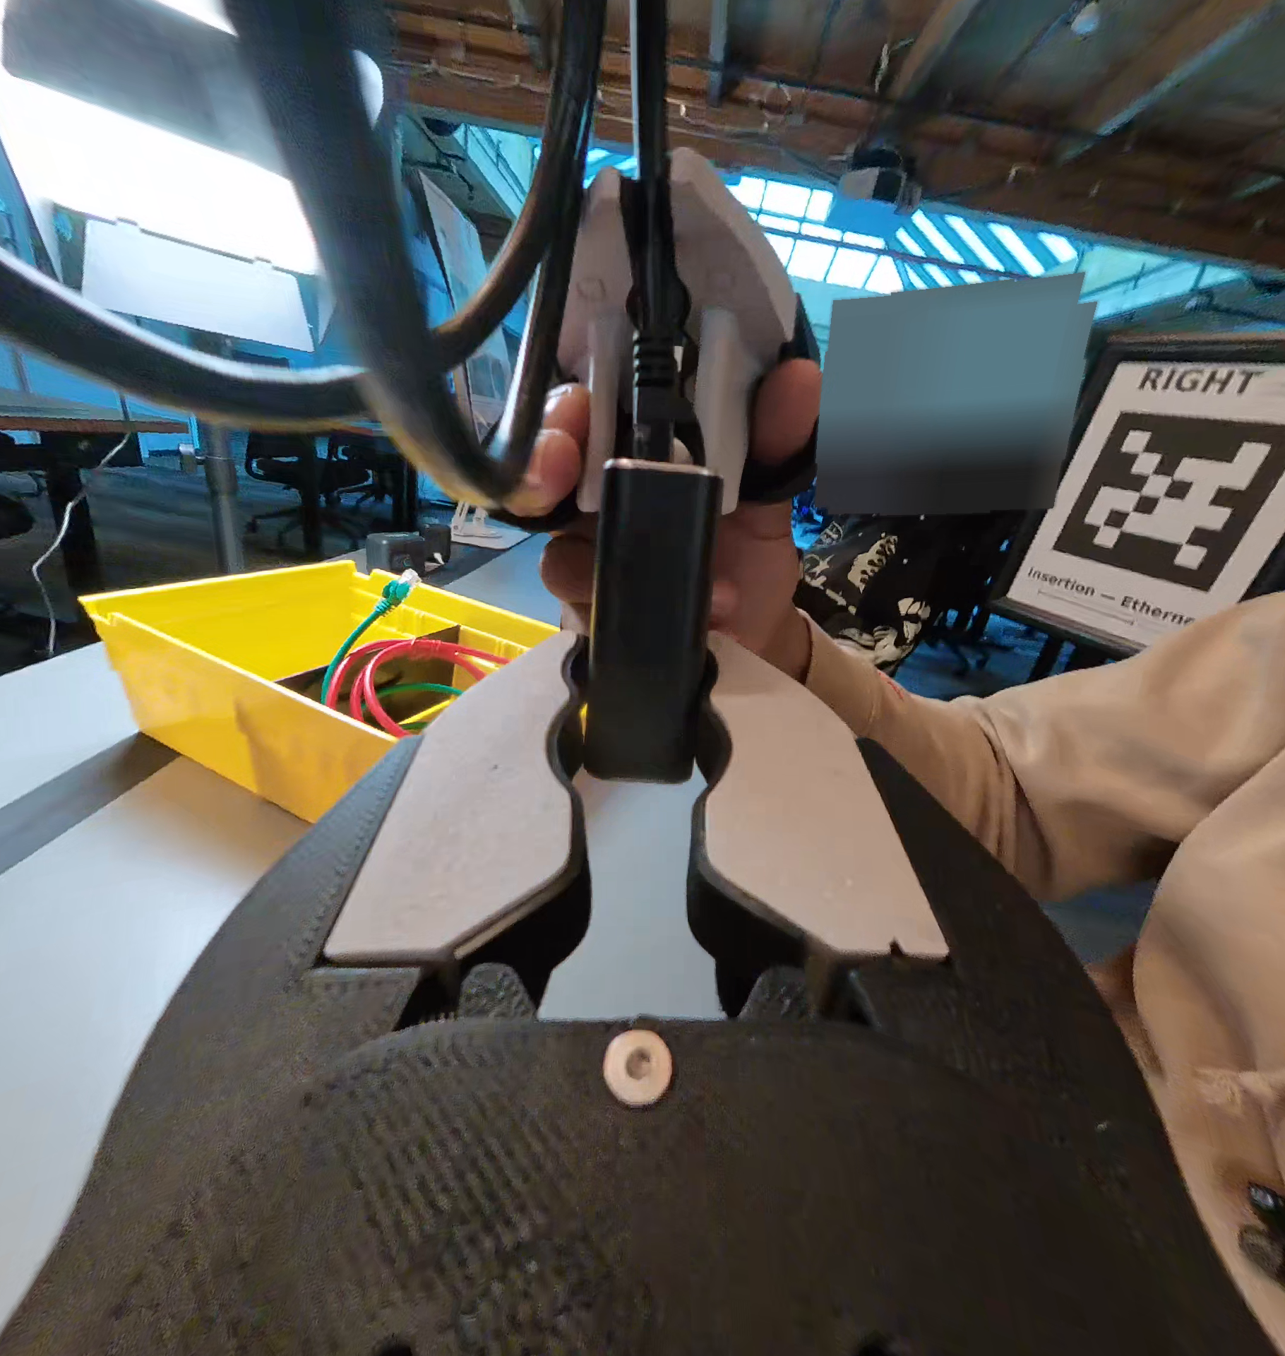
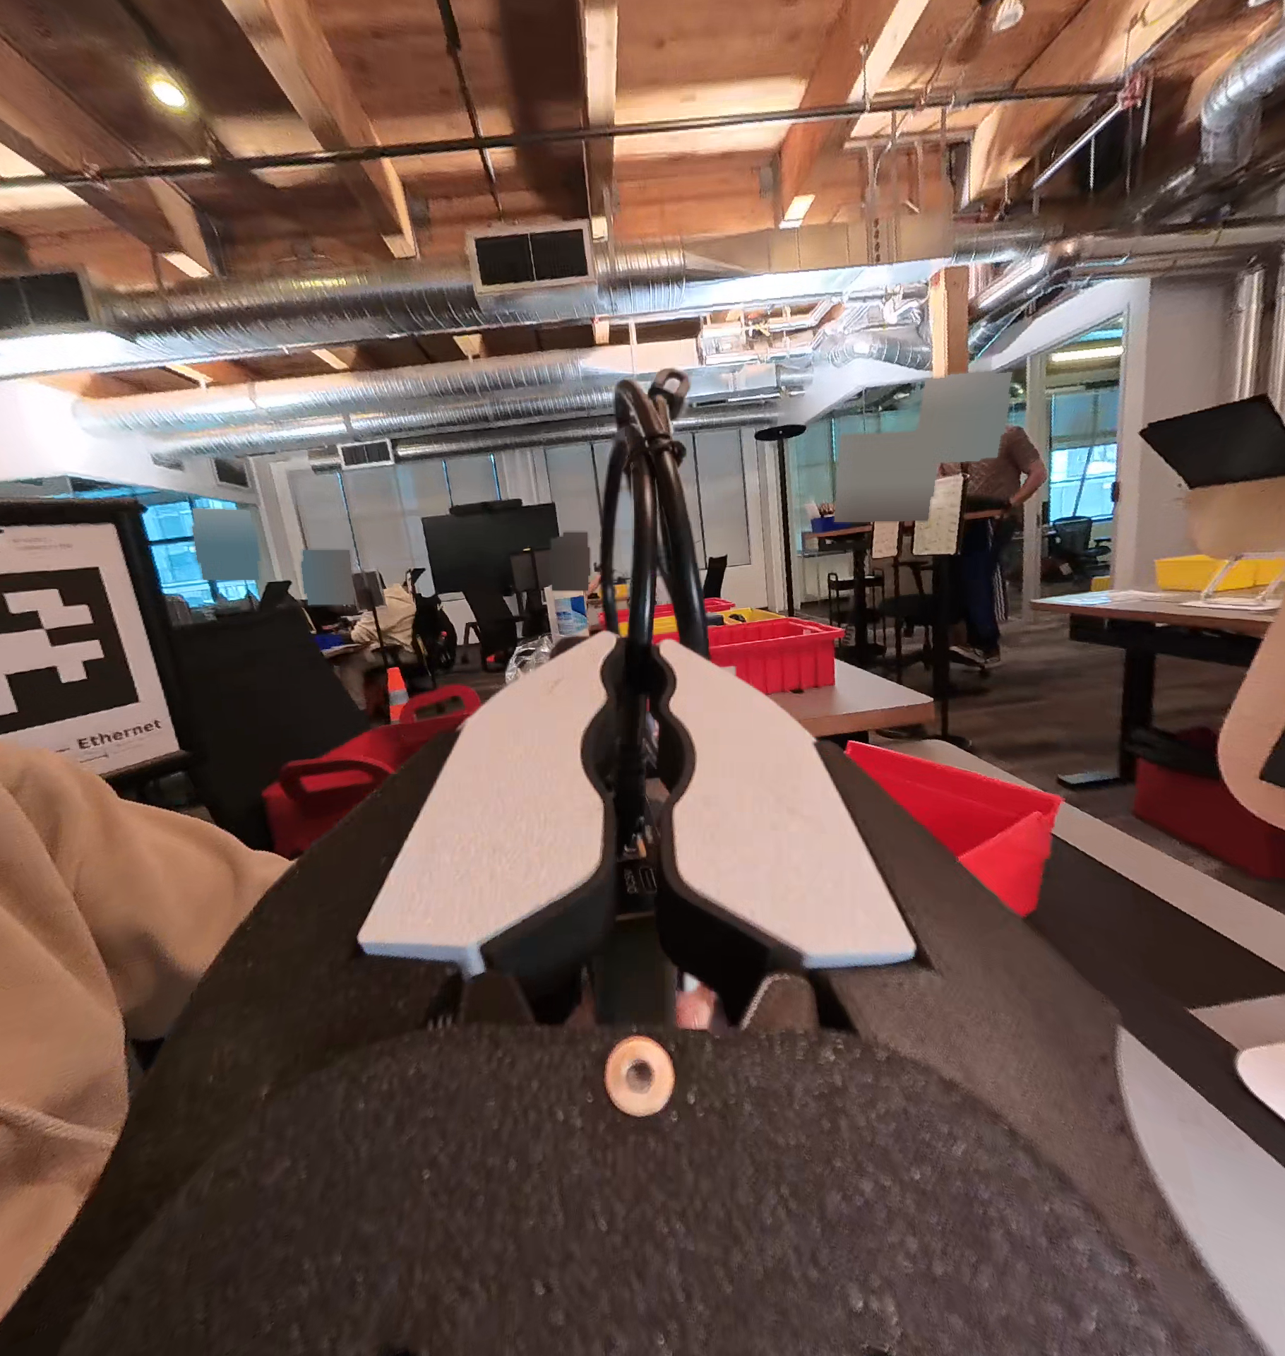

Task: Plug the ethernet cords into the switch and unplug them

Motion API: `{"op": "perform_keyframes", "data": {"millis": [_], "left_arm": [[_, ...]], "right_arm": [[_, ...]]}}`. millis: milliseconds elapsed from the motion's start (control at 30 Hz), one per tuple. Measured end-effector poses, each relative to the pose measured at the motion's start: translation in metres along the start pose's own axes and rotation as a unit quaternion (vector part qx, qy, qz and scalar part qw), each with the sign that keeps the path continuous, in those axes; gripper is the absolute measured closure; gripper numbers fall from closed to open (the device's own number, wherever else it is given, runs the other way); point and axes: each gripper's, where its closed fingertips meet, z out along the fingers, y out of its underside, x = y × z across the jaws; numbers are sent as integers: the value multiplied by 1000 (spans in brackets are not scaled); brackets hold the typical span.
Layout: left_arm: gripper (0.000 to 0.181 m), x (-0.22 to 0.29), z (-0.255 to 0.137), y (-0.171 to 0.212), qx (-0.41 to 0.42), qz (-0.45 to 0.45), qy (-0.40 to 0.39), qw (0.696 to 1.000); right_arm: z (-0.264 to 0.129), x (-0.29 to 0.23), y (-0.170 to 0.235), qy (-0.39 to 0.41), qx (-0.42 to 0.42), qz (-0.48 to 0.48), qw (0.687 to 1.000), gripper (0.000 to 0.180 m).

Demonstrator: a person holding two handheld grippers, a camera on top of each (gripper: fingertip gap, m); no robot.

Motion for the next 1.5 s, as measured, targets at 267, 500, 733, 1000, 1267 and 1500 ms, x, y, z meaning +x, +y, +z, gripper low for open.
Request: {"op": "perform_keyframes", "data": {"millis": [267,500,733,1000,1267,1500], "left_arm": [[155,-5,-45,-45,-32,4,-14,999],[155,2,-53,-56,-36,4,-9,999],[155,7,-52,-59,-30,-11,3,999],[155,12,-50,-64,-17,-16,10,1000],[142,25,-48,-66,-9,18,32,999],[154,26,-40,-55,-44,70,0,997]], "right_arm": [[-14,13,24,38,-113,-68,991,167],[-1,-5,56,-41,-138,6,990,154],[3,-18,71,-79,-157,1,984,165],[3,-23,75,-91,-164,2,982,166],[3,-32,53,-120,-89,10,989,166],[4,-34,57,-110,-112,-14,987,166]]}}
